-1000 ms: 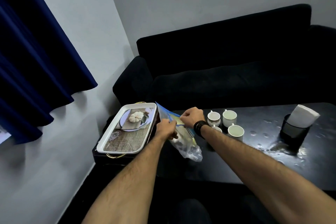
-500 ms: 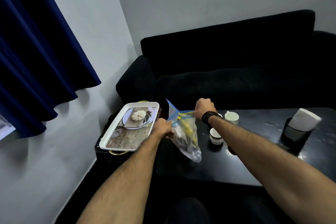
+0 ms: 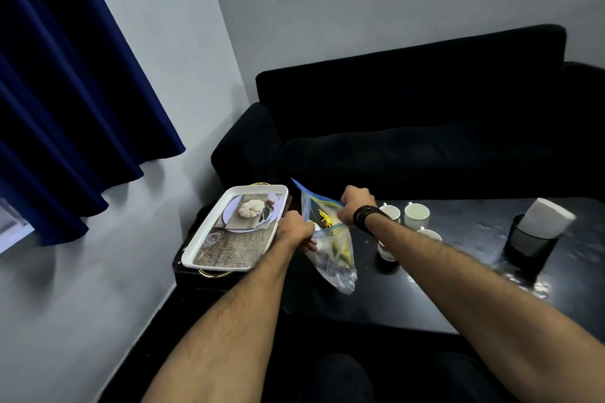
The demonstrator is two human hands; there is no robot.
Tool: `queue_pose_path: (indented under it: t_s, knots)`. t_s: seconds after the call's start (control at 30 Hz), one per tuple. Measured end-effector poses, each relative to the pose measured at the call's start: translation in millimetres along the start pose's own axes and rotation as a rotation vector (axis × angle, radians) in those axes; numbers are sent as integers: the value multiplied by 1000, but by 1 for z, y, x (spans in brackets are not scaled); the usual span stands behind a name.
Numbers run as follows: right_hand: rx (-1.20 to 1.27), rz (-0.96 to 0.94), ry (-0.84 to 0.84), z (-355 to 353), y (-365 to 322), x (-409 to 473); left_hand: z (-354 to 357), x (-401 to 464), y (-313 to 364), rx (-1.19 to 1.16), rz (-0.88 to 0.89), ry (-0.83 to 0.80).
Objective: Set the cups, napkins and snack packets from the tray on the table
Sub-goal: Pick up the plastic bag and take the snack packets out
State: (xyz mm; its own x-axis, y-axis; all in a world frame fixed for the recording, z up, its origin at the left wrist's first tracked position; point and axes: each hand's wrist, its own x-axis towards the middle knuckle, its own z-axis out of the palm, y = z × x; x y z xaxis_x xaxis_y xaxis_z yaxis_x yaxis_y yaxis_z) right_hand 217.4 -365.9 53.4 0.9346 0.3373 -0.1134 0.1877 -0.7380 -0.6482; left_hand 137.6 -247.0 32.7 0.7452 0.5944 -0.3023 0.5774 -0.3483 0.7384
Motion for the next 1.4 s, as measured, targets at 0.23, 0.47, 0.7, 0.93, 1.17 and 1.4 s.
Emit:
queue_pose_path:
  t_s: [0.23,0.47,0.7,0.93,1.17,1.4]
  knots:
    - [-78,-19,27,-3,12,1,-5,-4,1,109,-50,40]
    - [-182,-98,-182,-2,19,11,-16,12,-9,450,225,181]
    - [-200,-346,74,19,-14,21,-1,13,-8,520,313,328]
    - [-232,-107,327,-15,13,48,-40,16,-23,445,103,448]
    - [-196,-77,288,-17,27,46,-39,16,-14,388,197,531]
    - [-169,-595,415,-14,14,38,-34,15,13,324,246,550]
